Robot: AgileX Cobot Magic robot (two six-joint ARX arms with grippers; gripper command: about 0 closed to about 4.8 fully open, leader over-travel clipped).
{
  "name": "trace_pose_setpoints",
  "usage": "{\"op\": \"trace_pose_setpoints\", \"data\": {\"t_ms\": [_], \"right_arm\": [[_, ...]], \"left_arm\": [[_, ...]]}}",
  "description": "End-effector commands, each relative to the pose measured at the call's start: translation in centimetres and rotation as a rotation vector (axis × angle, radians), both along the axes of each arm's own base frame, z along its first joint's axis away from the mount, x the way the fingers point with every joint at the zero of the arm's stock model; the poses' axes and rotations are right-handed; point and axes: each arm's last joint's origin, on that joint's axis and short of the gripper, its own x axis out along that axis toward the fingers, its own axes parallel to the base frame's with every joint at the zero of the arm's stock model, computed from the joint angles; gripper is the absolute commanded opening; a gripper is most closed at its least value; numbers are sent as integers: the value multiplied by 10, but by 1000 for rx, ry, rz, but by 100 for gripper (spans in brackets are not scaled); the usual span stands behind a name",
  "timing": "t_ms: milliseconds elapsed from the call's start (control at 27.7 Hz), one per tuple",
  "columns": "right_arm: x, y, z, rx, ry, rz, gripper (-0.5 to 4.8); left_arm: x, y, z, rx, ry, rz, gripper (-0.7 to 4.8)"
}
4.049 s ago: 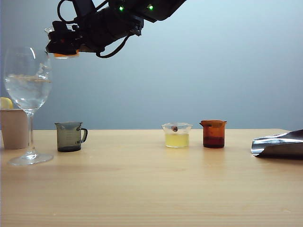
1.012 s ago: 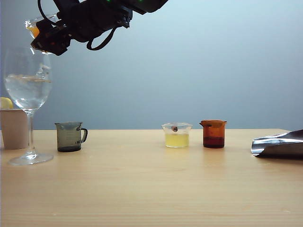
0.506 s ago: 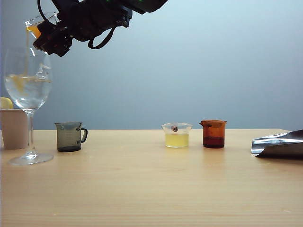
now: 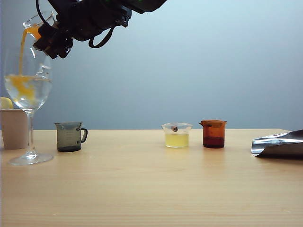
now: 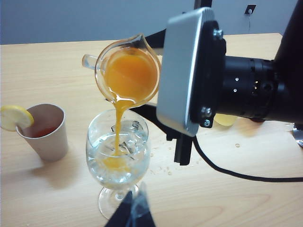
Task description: Pick up the second measuring cup from the left, pour the orange juice inside into the goblet, and finally put the measuring cup back in its original place.
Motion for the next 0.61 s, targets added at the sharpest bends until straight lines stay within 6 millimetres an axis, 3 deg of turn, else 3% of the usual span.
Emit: {"op": "trace_pose_setpoints", "data": {"t_ms": [36,615], "right_arm": [[-3,0,13,37,-48,2,-6],[-2,0,12,-9,-135,-7,-6]], "left_arm": [[-1,0,2,-5,-11,-1,-5],[-1,0,2,-6,-10,-4,-5]]}}
